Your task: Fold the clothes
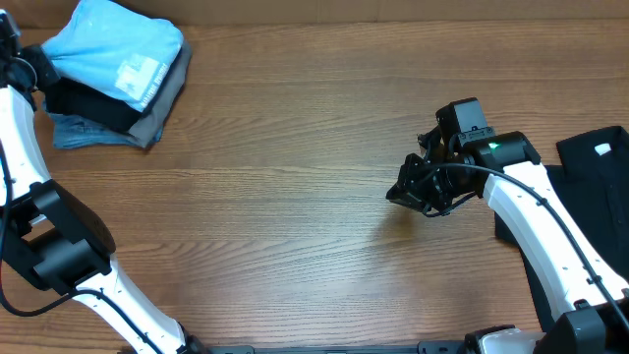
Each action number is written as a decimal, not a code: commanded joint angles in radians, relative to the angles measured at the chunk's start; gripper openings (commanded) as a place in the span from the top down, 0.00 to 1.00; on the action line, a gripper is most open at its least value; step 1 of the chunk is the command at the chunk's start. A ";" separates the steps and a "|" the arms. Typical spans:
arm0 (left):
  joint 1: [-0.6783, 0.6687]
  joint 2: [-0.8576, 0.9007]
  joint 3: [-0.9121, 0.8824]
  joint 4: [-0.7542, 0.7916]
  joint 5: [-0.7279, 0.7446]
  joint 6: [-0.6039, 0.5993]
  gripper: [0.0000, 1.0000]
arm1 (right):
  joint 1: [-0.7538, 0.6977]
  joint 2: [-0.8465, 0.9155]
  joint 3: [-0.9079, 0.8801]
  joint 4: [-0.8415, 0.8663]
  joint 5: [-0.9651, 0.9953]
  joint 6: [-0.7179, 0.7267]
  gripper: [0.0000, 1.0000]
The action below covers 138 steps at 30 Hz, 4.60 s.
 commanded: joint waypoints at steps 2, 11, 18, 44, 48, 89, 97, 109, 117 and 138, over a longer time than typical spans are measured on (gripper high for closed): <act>0.007 -0.028 0.022 -0.014 -0.121 0.006 0.59 | -0.004 -0.006 0.015 -0.002 -0.008 -0.003 0.91; 0.019 -0.049 0.024 -0.112 0.005 -0.002 0.42 | -0.004 -0.006 0.015 -0.005 -0.008 -0.003 0.91; 0.006 -0.066 0.016 -0.217 0.227 0.064 0.34 | -0.004 -0.006 0.015 -0.005 -0.008 -0.003 0.91; 0.013 -0.006 0.000 -0.103 0.095 0.066 0.75 | -0.004 -0.006 0.015 -0.005 -0.008 0.021 0.91; 0.011 -0.010 0.000 -0.207 0.103 0.068 0.52 | -0.004 -0.006 0.015 0.000 -0.008 0.021 0.91; 0.019 0.080 0.159 -0.135 -0.293 0.008 0.42 | -0.004 -0.006 0.015 0.020 -0.008 0.024 0.90; 0.020 -0.023 0.253 -0.236 -0.076 -0.001 0.19 | -0.004 -0.007 0.016 0.026 -0.005 0.013 0.90; 0.002 -0.436 0.266 -0.478 0.349 0.100 0.13 | -0.004 -0.121 0.132 0.023 0.090 -0.137 0.80; -0.225 -0.736 0.266 -0.748 0.314 0.141 0.00 | -0.004 -0.299 0.327 0.022 0.090 -0.251 0.40; -0.462 -0.927 0.127 -1.068 0.126 -0.031 0.00 | -0.004 -0.440 0.357 -0.093 0.089 -0.242 0.00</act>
